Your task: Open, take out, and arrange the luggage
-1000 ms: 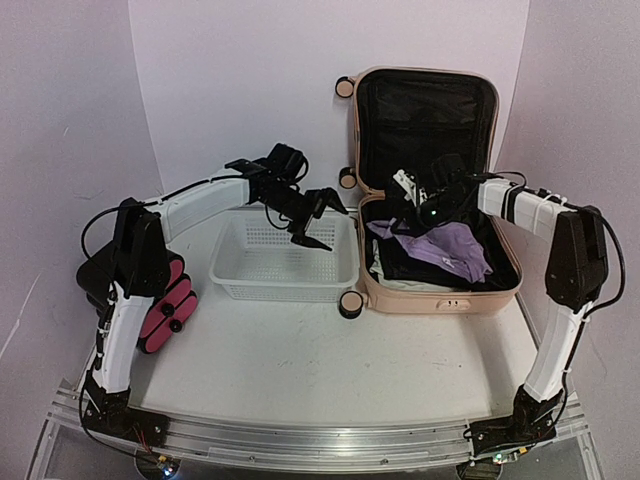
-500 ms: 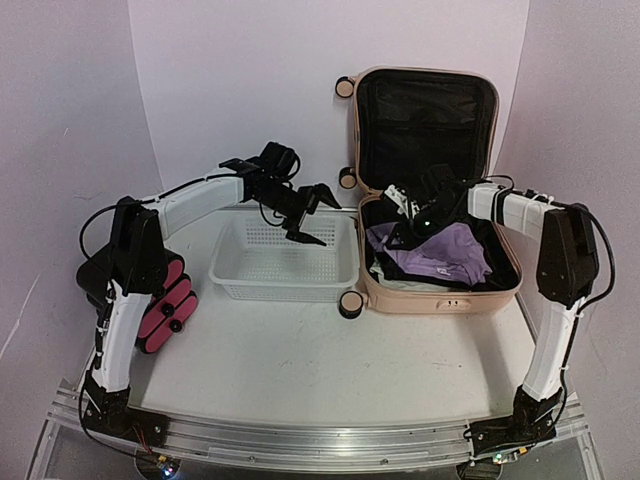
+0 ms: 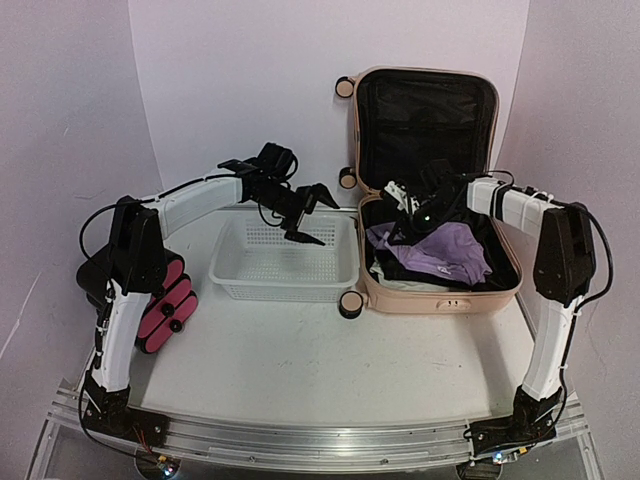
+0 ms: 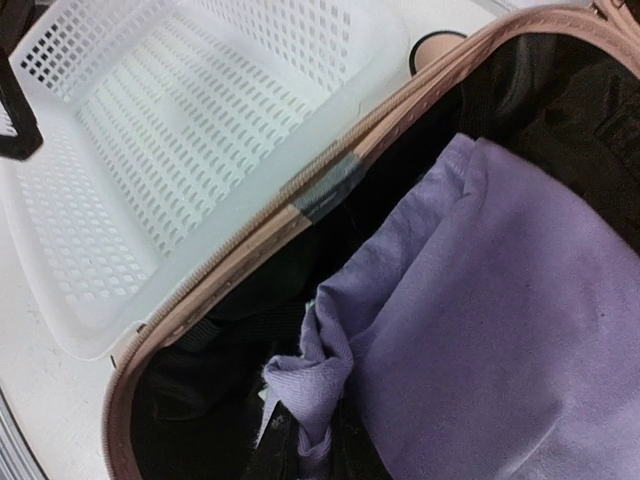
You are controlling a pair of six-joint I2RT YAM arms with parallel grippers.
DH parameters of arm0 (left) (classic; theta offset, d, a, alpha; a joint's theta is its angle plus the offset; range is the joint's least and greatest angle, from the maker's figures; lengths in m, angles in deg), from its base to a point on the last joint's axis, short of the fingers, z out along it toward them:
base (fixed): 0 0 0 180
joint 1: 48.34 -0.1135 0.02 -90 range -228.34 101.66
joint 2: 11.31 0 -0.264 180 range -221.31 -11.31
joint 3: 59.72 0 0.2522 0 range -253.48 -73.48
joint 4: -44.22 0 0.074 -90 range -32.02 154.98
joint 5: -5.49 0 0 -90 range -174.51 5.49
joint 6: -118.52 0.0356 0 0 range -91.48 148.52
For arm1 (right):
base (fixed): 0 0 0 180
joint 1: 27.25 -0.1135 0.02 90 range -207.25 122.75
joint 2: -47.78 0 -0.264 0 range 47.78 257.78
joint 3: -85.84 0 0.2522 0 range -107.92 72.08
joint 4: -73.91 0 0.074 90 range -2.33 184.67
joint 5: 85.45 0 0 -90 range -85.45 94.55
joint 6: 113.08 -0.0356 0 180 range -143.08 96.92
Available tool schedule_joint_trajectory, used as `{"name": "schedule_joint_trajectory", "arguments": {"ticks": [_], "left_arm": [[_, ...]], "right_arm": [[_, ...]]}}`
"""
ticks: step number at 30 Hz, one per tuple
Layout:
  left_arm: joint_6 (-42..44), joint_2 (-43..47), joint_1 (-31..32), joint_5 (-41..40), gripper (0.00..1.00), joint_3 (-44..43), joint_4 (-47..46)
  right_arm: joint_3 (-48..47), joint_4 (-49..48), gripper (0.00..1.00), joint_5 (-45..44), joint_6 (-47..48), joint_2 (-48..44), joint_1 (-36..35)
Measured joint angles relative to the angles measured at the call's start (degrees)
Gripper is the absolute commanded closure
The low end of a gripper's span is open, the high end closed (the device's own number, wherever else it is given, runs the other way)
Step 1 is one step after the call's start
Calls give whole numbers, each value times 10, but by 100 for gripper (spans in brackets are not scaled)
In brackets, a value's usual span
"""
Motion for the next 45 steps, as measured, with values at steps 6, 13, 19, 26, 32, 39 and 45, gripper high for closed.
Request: {"name": "schedule_joint_trajectory", "arguments": {"ticks": [6, 13, 19, 26, 32, 39, 45], "left_arm": [[0, 0, 0, 2, 8, 0, 0], [-1, 0, 1, 10, 5, 0, 0], [-6, 0, 5, 15, 4, -2, 0], [-16, 0, 11, 17, 3, -17, -5], [-29, -5, 18, 24, 1, -35, -9], [-61, -23, 34, 31, 1, -59, -48], [-76, -59, 48, 29, 3, -69, -75]], "right_arm": [[-22, 3, 100, 17, -40, -11, 2], [-26, -24, 100, 24, -94, -34, 2], [-38, -47, 100, 23, -134, -51, 1], [-39, -75, 100, 37, -167, -68, -2], [-39, -102, 100, 61, -196, -75, -19], [-21, -127, 100, 103, -202, -95, -52], [18, -130, 100, 125, -197, -111, -71]]}}
